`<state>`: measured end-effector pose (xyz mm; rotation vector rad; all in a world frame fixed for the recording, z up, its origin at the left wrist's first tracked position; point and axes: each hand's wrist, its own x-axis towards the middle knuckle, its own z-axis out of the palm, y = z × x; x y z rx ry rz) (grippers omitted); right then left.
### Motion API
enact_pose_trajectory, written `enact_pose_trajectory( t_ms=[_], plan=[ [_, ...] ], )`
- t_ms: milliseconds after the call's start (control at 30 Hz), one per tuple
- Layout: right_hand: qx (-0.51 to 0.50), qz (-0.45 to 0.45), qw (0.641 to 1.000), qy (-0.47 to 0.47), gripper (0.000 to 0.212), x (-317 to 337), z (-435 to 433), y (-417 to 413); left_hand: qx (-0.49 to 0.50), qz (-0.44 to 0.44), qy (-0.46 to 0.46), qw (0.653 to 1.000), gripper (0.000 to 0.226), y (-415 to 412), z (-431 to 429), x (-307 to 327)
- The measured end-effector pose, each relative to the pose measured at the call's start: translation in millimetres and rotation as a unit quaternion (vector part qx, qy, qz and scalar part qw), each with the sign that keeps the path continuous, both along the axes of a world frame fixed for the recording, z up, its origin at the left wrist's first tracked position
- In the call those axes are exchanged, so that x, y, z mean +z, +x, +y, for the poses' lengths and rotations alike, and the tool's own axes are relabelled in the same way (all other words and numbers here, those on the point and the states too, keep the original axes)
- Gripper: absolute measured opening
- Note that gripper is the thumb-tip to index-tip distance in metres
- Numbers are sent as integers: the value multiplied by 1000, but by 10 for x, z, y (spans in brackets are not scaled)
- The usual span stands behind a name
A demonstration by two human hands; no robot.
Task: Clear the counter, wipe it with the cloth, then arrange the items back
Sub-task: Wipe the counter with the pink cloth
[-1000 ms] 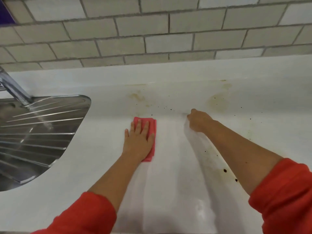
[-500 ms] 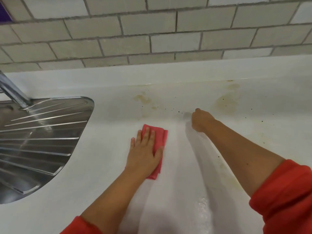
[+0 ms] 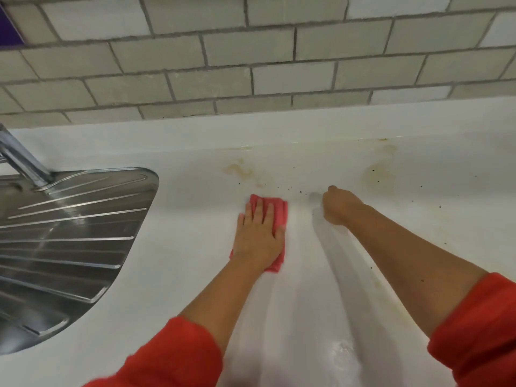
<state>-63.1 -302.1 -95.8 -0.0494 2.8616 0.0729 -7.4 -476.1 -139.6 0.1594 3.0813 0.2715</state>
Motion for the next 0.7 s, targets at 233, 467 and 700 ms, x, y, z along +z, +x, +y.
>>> enact_pose_trajectory(
  t_ms=[233, 467, 700],
  plan=[
    [-14, 3, 1000, 0, 34, 125, 41, -334, 116, 1, 0, 993, 59, -303, -590, -12],
    [-21, -26, 999, -18, 45, -124, -19, -456, 174, -40, -21, 984, 60, -986, -562, 60],
    [-37, -27, 999, -15, 48, -181, -44, -513, -4, -13, -12, 1000, 58, -624, -60, 35]
  ],
)
